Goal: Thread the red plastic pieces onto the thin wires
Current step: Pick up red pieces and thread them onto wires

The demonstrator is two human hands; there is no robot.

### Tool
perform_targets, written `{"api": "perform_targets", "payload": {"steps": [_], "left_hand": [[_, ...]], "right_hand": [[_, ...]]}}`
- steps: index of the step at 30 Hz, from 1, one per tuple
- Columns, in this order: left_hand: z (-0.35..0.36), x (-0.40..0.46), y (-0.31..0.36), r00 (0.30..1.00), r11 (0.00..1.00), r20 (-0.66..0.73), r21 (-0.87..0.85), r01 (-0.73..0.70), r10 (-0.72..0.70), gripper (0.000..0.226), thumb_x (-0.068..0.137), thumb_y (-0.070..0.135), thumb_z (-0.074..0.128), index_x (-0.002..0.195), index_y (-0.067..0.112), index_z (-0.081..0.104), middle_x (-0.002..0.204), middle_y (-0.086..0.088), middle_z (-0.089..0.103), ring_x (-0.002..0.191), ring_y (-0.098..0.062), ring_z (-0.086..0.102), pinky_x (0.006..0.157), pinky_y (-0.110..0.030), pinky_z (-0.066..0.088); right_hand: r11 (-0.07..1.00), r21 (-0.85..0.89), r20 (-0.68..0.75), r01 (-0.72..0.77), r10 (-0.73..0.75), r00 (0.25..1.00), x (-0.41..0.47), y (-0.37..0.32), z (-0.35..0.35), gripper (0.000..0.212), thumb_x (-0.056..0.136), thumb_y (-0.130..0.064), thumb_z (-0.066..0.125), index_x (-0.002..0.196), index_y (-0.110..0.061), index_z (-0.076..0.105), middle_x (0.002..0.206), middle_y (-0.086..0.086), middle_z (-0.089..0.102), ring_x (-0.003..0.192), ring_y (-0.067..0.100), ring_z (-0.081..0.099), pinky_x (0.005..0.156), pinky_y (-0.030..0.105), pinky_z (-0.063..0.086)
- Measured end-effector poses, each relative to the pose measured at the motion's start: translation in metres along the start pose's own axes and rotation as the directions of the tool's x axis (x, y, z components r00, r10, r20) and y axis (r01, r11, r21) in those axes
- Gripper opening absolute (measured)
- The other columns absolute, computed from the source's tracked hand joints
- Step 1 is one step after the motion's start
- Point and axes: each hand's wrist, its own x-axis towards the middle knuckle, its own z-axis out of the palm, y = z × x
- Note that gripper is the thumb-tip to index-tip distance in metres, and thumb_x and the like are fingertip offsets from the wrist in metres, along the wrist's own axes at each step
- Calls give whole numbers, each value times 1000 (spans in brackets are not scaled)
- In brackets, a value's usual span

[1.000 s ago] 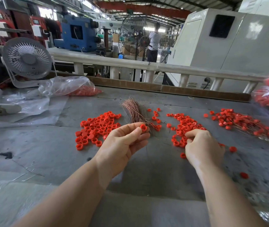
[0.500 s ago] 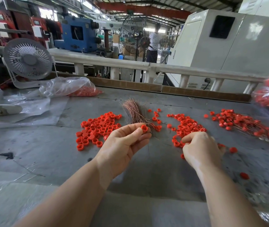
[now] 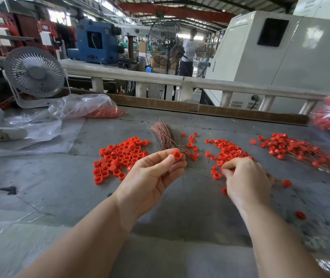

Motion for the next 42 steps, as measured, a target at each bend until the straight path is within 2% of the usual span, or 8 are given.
{"api": "perform_targets", "payload": {"steps": [3, 5, 8, 12, 23, 34, 39, 42], "left_hand": [[0, -1, 1, 1000, 1000, 12, 2, 2, -2, 14, 70, 9, 63, 73, 10, 77, 76, -6, 71, 69, -11, 69, 64, -20, 57], [0, -1, 0, 1000, 1000, 12, 6, -4, 3, 14, 69, 8, 63, 73, 10, 77, 75, -6, 71, 68, -10, 69, 65, -20, 57], [0, 0, -1, 1000, 1000, 5, 19, -19, 19, 15, 69, 8, 63, 72, 11, 76, 73, -6, 71, 67, -10, 69, 64, -20, 56], [1, -1, -1, 999, 999, 21, 30, -37, 36, 15, 67, 8, 63, 72, 11, 76, 74, -6, 71, 67, -10, 68, 65, -19, 56], [3, -3, -2, 999, 998, 18, 48, -45, 44, 19, 70, 3, 59, 86, 3, 69, 78, -10, 72, 67, -11, 69, 62, -19, 56], [3, -3, -1, 999, 997, 12, 60, -43, 43, 17, 68, 5, 60, 80, 5, 72, 77, -10, 72, 66, -11, 68, 61, -18, 55], [2, -3, -1, 999, 997, 17, 68, -47, 46, 22, 69, 6, 60, 89, 2, 68, 79, -11, 72, 68, -12, 69, 62, -18, 55], [3, -3, -1, 999, 998, 16, 37, -40, 40, 18, 69, 5, 61, 83, 3, 71, 79, -11, 72, 70, -13, 70, 63, -19, 56]], "right_hand": [[900, 421, -57, 109, -94, 994, -2, -9, -4, 10, 84, -9, 66, 79, -17, 69, 74, -6, 66, 73, 12, 62, 66, 21, 46], [811, 568, -66, 142, -127, 990, -5, -17, -5, 14, 83, -7, 67, 76, -20, 67, 67, -12, 64, 62, 3, 58, 57, 12, 42], [698, 688, -98, 199, -182, 978, -12, -30, -4, 23, 81, -7, 69, 73, -28, 64, 64, -15, 63, 59, -1, 57, 57, 9, 41], [641, 713, -116, 282, -289, 950, -20, -40, -3, 28, 80, -8, 70, 73, -34, 62, 65, -17, 64, 66, -2, 60, 62, 8, 42], [589, 689, -202, 423, -405, 892, -25, -41, -4, 12, 79, -4, 71, 80, -16, 68, 75, -6, 66, 69, 0, 57, 64, 8, 41], [606, 631, -242, 484, -439, 865, -25, -39, -2, 4, 79, -15, 66, 80, -19, 67, 76, -11, 62, 69, 2, 53, 66, 8, 38], [607, 608, -277, 512, -443, 853, -25, -40, -2, 3, 79, -13, 67, 80, -16, 67, 77, -9, 62, 71, 2, 53, 67, 11, 40], [607, 617, -298, 501, -409, 862, -25, -40, -2, 3, 79, -13, 66, 80, -16, 67, 77, -7, 63, 71, 4, 55, 64, 14, 43]]}}
